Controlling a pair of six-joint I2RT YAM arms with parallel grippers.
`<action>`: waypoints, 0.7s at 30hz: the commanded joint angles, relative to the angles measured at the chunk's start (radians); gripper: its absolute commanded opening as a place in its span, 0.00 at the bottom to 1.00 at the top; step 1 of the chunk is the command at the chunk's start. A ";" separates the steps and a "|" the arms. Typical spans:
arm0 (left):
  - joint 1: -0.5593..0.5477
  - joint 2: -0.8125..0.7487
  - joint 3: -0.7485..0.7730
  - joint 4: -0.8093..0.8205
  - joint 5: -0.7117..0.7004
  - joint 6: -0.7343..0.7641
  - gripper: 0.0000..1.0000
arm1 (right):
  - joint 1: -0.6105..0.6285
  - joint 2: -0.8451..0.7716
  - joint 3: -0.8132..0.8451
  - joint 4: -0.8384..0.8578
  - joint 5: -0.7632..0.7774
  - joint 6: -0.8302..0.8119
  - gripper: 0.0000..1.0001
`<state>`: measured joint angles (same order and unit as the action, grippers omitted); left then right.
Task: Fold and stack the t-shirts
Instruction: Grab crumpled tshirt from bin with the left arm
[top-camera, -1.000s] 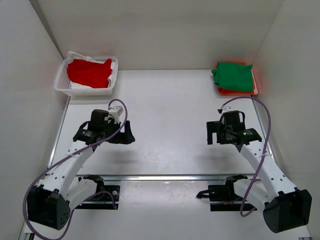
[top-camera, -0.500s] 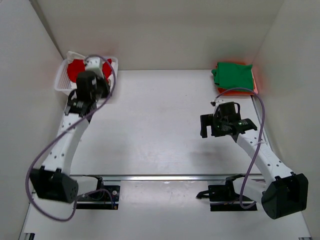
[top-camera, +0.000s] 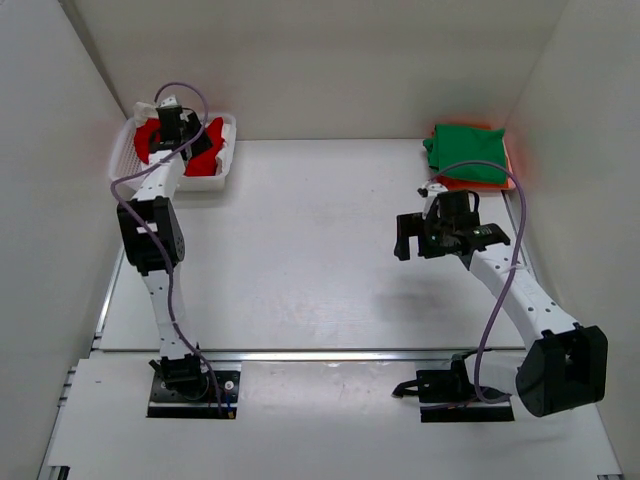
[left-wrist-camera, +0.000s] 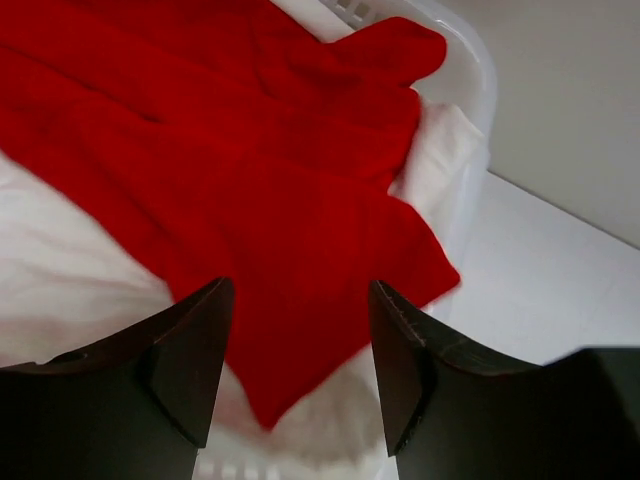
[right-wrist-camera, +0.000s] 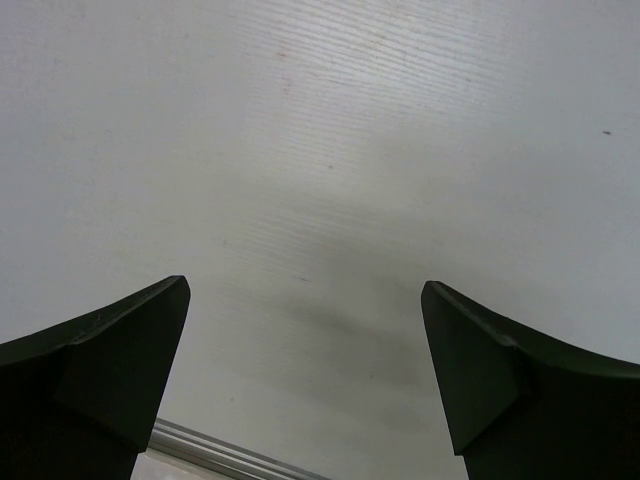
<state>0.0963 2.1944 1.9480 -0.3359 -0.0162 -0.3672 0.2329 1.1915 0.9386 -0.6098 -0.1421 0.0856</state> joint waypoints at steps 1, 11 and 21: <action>-0.003 0.051 0.150 0.061 0.041 -0.099 0.67 | -0.010 0.023 0.029 0.045 -0.028 0.000 0.99; 0.020 0.439 0.637 -0.083 0.088 -0.214 0.60 | -0.053 0.074 0.020 0.065 -0.065 0.005 0.99; 0.002 0.392 0.493 -0.083 0.058 -0.154 0.55 | -0.055 0.069 0.006 0.093 -0.091 0.042 0.99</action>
<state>0.1089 2.6507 2.4519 -0.3828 0.0475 -0.5510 0.1818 1.2701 0.9382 -0.5640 -0.2054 0.1062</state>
